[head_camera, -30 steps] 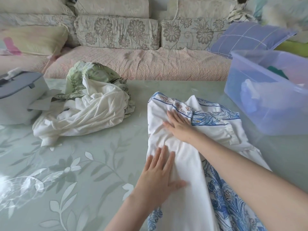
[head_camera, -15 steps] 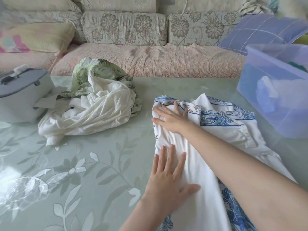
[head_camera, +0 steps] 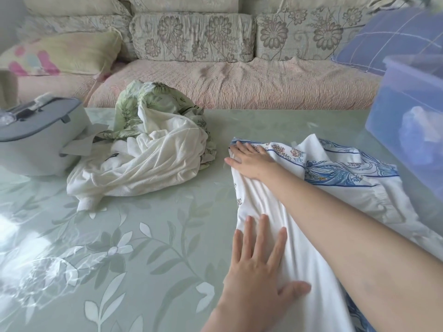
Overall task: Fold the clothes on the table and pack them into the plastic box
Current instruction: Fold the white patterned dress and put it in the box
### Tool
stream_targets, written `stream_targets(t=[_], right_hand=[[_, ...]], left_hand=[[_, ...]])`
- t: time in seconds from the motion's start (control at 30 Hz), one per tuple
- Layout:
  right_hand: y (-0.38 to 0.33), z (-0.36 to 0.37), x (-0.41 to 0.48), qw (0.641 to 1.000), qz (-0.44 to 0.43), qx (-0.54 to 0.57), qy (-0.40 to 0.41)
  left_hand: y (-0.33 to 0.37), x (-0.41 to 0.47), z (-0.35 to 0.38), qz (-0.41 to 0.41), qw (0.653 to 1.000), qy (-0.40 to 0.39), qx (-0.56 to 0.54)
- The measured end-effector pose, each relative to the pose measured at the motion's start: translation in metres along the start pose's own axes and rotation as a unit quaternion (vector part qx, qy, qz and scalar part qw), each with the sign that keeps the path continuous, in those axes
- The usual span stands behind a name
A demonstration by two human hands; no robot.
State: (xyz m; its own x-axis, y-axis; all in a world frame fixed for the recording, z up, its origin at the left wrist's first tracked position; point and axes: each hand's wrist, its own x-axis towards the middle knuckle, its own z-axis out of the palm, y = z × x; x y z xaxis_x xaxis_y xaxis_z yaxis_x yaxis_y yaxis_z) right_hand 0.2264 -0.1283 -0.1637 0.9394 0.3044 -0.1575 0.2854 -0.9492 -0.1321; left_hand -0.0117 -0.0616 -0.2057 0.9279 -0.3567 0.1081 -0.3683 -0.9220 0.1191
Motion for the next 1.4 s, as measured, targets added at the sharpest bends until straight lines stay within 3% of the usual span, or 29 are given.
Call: stream_targets(t=[0.17, 0.33, 0.5, 0.57, 0.7, 0.83, 0.93, 1.0, 1.1, 1.23, 1.4], right_hand=[[-0.001, 0.000, -0.001, 1.000, -0.017, 0.021, 0.009], [0.003, -0.010, -0.052, 0.994, -0.033, 0.047, 0.094], [0.030, -0.001, -0.130, 0.999, -0.001, 0.050, 0.004], [0.042, 0.011, -0.143, 0.998, 0.014, 0.049, -0.024], [0.048, 0.027, -0.144, 0.998, 0.016, 0.056, 0.001], [0.046, 0.026, -0.142, 0.998, 0.012, 0.064, -0.001], [0.054, 0.019, -0.151, 0.992, 0.004, 0.117, 0.048], [0.073, 0.013, -0.167, 0.974, 0.054, 0.158, 0.153], [0.122, 0.001, -0.208, 0.919, 0.194, 0.192, 0.285], [0.183, 0.009, -0.267, 0.885, 0.383, 0.180, 0.196], [0.188, 0.011, -0.291, 0.860, 0.402, 0.253, 0.188]], left_hand=[[0.000, 0.000, 0.000, -0.007, 1.000, -0.010, -0.004], [-0.001, -0.001, -0.003, -0.011, 1.000, -0.013, -0.003], [0.005, -0.004, -0.015, 0.019, 0.999, 0.034, -0.020], [0.012, -0.007, -0.014, 0.040, 0.999, 0.002, -0.020], [0.021, -0.011, -0.006, 0.058, 0.995, -0.076, -0.038], [0.021, -0.008, -0.015, 0.071, 0.995, -0.050, -0.046], [0.021, -0.007, -0.023, 0.073, 0.989, -0.105, -0.074], [0.021, -0.008, -0.024, 0.062, 0.990, -0.099, -0.083], [0.018, -0.003, -0.031, 0.035, 0.993, -0.066, -0.096], [0.023, 0.015, -0.040, 0.036, 0.991, -0.073, -0.107], [0.034, 0.034, -0.045, 0.038, 0.985, -0.124, -0.114]])
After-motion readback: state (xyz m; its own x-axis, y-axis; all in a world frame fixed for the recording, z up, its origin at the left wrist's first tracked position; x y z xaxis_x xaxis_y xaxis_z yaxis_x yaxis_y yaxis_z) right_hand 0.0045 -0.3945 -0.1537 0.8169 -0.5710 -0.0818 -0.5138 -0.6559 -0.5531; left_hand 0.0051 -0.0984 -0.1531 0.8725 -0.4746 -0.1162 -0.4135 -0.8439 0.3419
